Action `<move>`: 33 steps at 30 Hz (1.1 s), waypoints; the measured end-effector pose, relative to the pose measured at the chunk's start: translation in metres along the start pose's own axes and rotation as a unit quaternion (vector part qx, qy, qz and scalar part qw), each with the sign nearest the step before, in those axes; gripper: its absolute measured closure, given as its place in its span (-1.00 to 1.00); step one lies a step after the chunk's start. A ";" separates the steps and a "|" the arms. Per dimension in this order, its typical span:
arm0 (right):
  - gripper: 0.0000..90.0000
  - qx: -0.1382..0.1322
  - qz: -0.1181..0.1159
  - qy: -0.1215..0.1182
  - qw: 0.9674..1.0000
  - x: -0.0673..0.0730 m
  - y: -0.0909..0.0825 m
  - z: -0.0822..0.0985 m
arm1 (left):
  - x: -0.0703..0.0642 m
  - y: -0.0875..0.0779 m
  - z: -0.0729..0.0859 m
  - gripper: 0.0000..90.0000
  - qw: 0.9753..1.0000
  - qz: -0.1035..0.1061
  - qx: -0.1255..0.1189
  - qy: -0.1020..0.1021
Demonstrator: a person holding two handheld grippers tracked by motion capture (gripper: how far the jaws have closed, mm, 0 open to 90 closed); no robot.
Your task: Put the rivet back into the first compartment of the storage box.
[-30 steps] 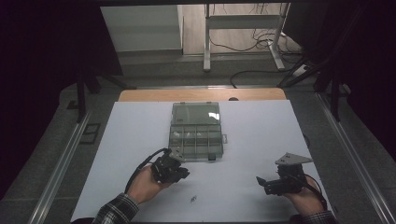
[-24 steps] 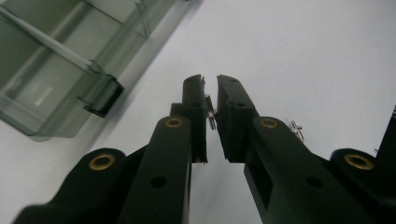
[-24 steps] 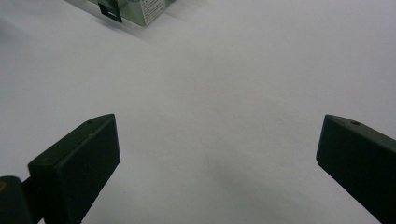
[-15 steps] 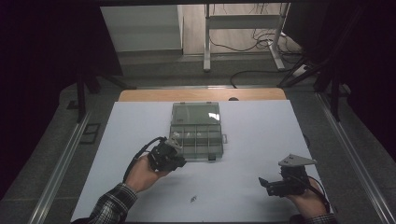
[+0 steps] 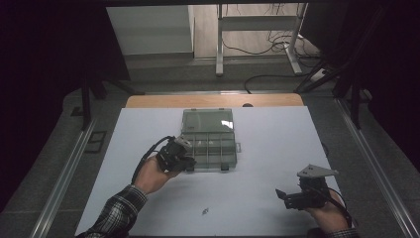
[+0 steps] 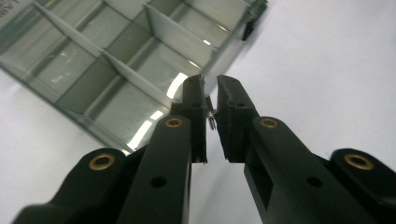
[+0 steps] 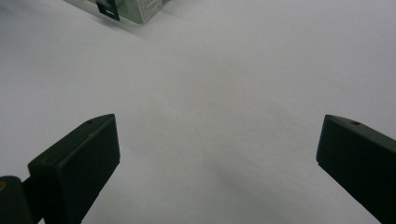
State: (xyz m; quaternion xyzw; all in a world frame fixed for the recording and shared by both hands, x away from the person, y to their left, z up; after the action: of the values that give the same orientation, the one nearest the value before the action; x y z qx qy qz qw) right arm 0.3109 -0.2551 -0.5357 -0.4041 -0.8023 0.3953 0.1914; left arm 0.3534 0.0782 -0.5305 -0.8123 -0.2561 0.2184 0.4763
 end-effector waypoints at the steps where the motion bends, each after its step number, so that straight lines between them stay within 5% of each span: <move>1: -1.00 0.001 -0.002 0.001 1.000 0.001 0.000 0.000 | 0.002 0.000 -0.001 0.84 1.000 0.000 -0.001 -0.001; 33: -1.00 0.001 -0.002 0.001 1.000 -0.002 0.000 0.001 | 0.057 -0.010 -0.032 0.83 0.998 -0.034 -0.029 -0.048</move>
State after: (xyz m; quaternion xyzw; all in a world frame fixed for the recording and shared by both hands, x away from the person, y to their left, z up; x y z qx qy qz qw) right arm 0.3113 -0.2568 -0.5363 -0.4026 -0.8027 0.3950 0.1937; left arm 0.4151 0.0966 -0.5137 -0.8049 -0.3125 0.2335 0.4472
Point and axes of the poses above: each handheld gripper's, and its own axes: y roughly forward along the jaws, z roughly out of its underside, x roughly to its left, the point moved 9 cm from there along y, roughly forward along the jaws, and after that the axes turned 6 degrees about x, right-handed, at the moved point
